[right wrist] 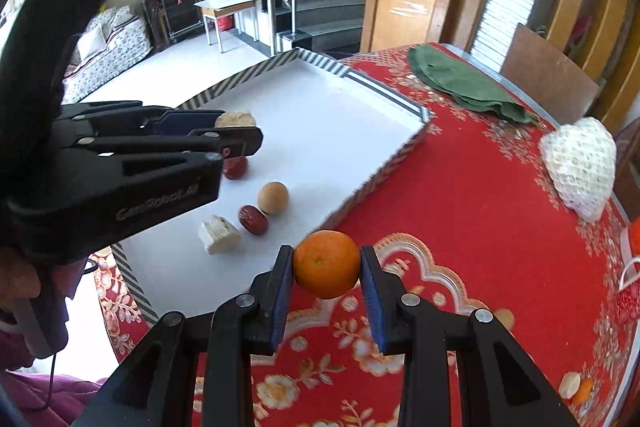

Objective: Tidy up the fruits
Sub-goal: 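Carry the round cake with the left gripper while the right gripper carries the orange over the tray, then drop the round cake from the left gripper while the right gripper releases the orange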

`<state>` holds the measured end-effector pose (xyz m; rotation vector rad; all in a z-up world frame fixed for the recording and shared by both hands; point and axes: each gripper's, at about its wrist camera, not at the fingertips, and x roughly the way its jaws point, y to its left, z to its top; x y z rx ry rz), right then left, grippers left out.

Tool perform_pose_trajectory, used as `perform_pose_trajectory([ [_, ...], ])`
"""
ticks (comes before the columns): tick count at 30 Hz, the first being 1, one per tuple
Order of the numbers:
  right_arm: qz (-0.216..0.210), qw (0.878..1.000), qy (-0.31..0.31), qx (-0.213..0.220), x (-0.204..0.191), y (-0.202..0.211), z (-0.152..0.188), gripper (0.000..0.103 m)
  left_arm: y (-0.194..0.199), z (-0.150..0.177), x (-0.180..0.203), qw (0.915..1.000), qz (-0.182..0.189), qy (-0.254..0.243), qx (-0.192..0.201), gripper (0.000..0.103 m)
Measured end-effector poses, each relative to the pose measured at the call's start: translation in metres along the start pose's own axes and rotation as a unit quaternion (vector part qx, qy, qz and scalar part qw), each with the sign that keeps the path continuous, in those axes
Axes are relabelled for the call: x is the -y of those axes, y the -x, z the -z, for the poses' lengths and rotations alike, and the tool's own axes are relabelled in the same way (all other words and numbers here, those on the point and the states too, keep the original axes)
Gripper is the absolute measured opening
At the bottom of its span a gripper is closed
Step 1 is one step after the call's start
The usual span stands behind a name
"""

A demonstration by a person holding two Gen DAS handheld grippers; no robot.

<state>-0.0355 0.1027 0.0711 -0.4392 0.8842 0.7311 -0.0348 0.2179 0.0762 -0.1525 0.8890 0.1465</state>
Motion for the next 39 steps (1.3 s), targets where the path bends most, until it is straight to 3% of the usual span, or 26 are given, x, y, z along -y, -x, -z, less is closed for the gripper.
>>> perform_pose_trajectory([
  [8,-0.015,0.999,0.029,-0.011,-0.024,-0.015,-0.014,0.032,-0.014,-0.008,-0.028,0.9997,-0.005,0.021,-0.015,0.030],
  [15,-0.061,0.997,0.052,-0.017,-0.052,-0.026,-0.020,0.032,-0.030,-0.011,-0.047,0.9987,-0.007,0.038,-0.034,0.030],
  [29,-0.118,0.988,0.091,-0.041,-0.093,-0.053,-0.028,0.032,-0.057,-0.011,-0.060,0.9962,-0.014,0.054,-0.066,0.029],
  [39,-0.142,0.984,0.090,-0.060,-0.094,-0.077,-0.029,0.032,-0.065,-0.006,-0.060,0.9954,-0.031,0.048,-0.076,0.029],
])
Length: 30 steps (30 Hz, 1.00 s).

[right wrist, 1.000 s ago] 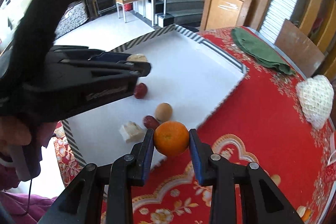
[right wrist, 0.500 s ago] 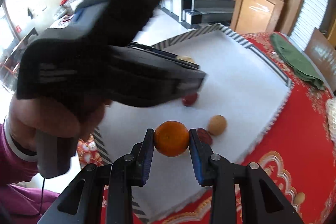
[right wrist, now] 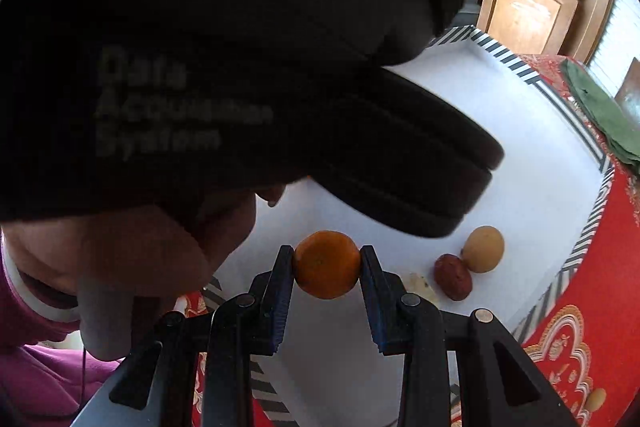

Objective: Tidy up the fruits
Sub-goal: 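Drop the round cake from the left gripper while the right gripper releases the orange, then move both grippers back over the remaining foods on the tablecloth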

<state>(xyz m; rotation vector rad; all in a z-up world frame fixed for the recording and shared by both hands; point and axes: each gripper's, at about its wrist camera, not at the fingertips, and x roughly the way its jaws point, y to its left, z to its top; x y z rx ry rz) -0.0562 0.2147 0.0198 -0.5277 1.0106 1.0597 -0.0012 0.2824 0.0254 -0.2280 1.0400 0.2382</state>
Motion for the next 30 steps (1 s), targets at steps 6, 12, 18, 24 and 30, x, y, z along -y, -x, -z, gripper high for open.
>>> perform_pose_trajectory([
  [6,-0.007,1.000,-0.011,0.000,0.008,0.001,0.001,0.037,0.000,0.000,-0.003,1.0000,-0.001,0.008,-0.005,0.031],
  [12,-0.006,1.000,-0.016,0.017,0.020,0.015,0.006,0.039,0.014,0.002,0.000,0.9998,-0.005,0.007,0.017,0.053],
  [18,0.010,0.999,-0.028,0.036,0.030,0.038,0.020,0.040,0.035,0.005,0.008,0.9990,-0.010,0.001,0.043,0.053],
  [24,0.034,0.996,-0.059,0.053,0.046,0.058,0.041,0.040,0.049,0.013,0.028,0.9987,0.002,-0.012,0.050,0.053],
  [30,0.061,0.991,-0.100,0.070,0.066,0.084,0.065,0.041,0.059,0.026,0.059,0.9981,0.017,-0.030,0.051,0.053],
])
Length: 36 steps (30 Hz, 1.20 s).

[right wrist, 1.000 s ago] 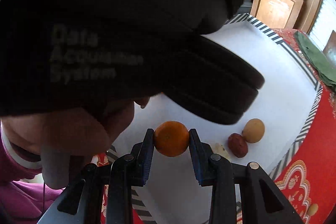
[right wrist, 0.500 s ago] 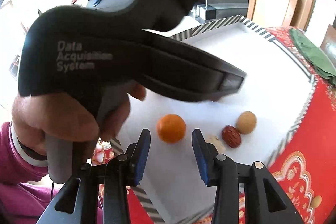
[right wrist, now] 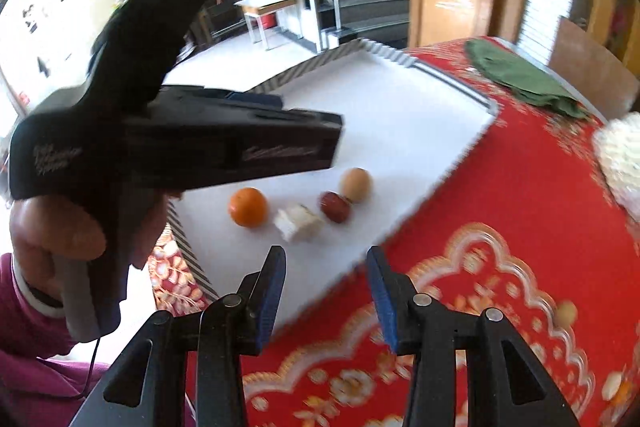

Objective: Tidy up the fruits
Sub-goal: 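Move both grippers back over the remaining foods on the tablecloth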

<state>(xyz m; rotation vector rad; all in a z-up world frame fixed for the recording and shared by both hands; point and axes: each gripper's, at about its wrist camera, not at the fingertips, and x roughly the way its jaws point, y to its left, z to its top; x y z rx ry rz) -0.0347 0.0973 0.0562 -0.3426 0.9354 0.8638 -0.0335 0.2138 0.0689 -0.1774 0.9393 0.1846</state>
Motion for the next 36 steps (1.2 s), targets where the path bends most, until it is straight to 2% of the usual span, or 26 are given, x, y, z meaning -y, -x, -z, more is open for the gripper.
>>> perform_pose_trajectory([
  [10,0.043,0.997,-0.067,0.011,0.052,0.037,0.043,0.041,0.008,0.015,0.073,0.9984,0.034,-0.046,-0.007,0.054],
  [15,0.066,0.992,-0.102,0.013,0.072,0.065,0.080,0.041,0.006,0.022,0.113,0.9956,0.056,-0.073,-0.017,0.054],
  [22,0.101,0.982,-0.158,0.011,0.120,0.088,0.123,0.042,-0.005,0.029,0.157,0.9905,0.090,-0.092,-0.049,0.054],
  [29,0.117,0.972,-0.201,0.017,0.155,0.108,0.157,0.042,-0.028,0.023,0.187,0.9861,0.117,-0.087,-0.079,0.054],
  [36,0.141,0.960,-0.242,0.026,0.191,0.126,0.184,0.042,-0.048,0.017,0.213,0.9843,0.119,-0.094,-0.090,0.054],
])
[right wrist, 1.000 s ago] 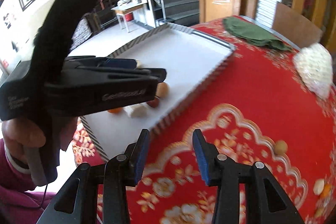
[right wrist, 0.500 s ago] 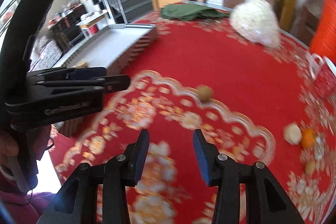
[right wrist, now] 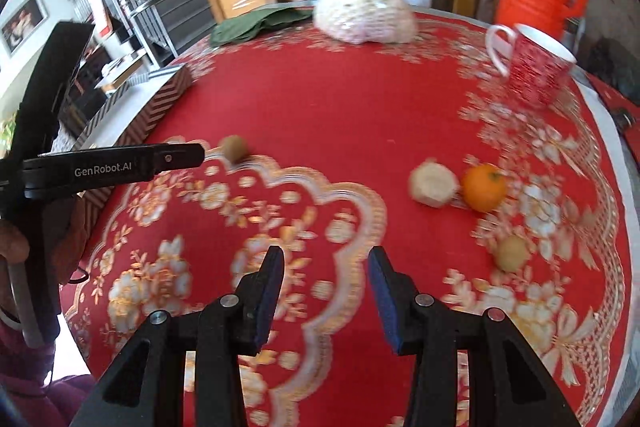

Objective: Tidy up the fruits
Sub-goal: 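Move both grippers back over the remaining foods on the tablecloth, then grasp a brown round fruit with the left gripper while the right gripper grasps a round beige cake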

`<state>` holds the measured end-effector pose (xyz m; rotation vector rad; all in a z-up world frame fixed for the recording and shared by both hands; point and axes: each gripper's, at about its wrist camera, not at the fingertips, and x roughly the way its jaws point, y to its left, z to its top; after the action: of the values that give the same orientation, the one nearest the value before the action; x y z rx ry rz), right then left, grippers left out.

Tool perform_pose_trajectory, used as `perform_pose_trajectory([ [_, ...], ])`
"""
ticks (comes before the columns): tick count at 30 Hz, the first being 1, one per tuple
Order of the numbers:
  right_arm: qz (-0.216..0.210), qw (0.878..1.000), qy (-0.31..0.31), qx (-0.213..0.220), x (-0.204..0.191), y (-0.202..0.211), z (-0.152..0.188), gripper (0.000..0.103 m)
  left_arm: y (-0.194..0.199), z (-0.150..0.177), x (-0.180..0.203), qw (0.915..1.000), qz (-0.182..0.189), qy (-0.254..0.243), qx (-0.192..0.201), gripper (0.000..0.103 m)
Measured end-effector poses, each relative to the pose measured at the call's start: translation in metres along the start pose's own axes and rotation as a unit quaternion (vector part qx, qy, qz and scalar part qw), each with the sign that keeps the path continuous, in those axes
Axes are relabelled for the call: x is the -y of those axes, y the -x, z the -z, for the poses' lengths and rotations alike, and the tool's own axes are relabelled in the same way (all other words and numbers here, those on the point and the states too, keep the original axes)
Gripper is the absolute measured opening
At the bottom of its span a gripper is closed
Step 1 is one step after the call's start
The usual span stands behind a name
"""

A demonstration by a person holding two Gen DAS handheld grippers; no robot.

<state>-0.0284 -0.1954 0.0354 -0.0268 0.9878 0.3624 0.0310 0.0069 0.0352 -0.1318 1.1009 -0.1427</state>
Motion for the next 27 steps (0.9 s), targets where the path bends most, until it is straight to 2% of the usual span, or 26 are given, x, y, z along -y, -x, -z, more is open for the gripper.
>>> perform_pose_trajectory([
  [8,0.031,0.998,-0.052,0.011,0.045,-0.004,-0.011,0.044,-0.018,-0.005,0.008,0.9999,-0.002,-0.002,-0.012,0.054],
  [13,0.009,0.999,-0.049,0.003,0.044,-0.019,-0.022,0.045,-0.025,-0.009,0.008,0.9998,-0.005,-0.001,-0.017,0.054],
  [18,0.038,0.998,-0.053,-0.006,0.049,-0.039,-0.033,0.045,-0.027,-0.013,0.008,0.9999,-0.010,-0.001,-0.013,0.054],
  [22,0.045,0.998,-0.048,-0.002,0.050,-0.049,-0.041,0.045,-0.030,-0.014,0.012,0.9998,-0.018,-0.007,-0.010,0.054],
  [25,0.053,0.998,-0.024,-0.005,0.044,-0.053,-0.043,0.045,-0.031,-0.014,0.016,0.9994,-0.030,-0.019,-0.004,0.054],
  [27,0.062,0.998,-0.010,-0.008,0.041,-0.053,-0.042,0.039,-0.031,-0.012,0.017,0.9991,-0.035,-0.024,0.004,0.050],
])
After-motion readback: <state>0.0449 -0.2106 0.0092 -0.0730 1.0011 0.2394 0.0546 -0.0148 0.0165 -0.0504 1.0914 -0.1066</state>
